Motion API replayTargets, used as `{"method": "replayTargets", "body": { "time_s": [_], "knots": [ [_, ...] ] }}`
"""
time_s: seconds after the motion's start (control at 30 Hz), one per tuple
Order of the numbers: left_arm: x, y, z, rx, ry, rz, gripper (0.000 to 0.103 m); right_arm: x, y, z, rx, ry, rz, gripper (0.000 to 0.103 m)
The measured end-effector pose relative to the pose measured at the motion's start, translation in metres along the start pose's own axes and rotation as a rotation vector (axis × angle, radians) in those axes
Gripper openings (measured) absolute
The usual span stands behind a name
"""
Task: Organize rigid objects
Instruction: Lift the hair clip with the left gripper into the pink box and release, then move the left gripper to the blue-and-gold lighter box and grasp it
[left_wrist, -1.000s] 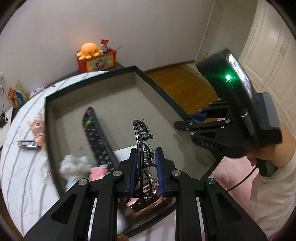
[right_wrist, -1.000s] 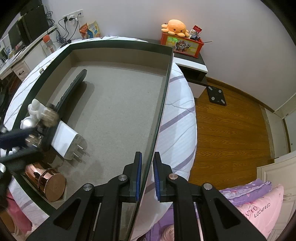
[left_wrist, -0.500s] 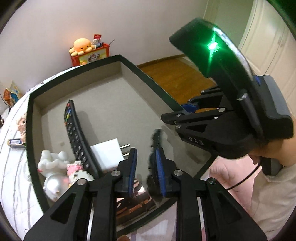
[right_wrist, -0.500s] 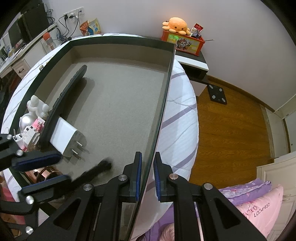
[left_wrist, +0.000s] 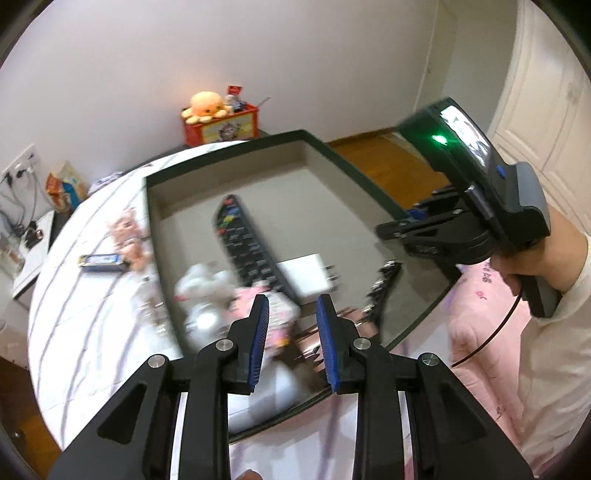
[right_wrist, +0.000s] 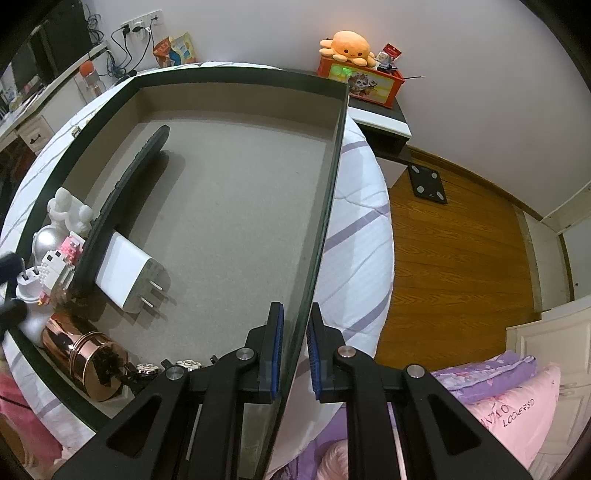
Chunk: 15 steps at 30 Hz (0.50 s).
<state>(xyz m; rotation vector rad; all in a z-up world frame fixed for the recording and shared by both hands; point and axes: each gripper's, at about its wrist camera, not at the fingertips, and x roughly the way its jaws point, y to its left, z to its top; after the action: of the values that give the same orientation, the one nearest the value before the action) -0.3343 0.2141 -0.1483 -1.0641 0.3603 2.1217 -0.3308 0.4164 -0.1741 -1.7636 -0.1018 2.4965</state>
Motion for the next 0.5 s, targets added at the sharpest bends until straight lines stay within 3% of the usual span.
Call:
{"method": "replayTargets", "body": {
  "time_s": [0.2,0.5],
  "knots": [
    [-0.009,0.047,-0.012,-0.063,0.007,0.084,0.038,0.003,-0.002,0.004,0.0,0.004,-0.003,0.014],
    [-0.013,0.108,-0.03,-0.157,0.039,0.166,0.041,0.005,0.001,0.006,-0.005,0.009,-0.017,0.014]
  ]
}}
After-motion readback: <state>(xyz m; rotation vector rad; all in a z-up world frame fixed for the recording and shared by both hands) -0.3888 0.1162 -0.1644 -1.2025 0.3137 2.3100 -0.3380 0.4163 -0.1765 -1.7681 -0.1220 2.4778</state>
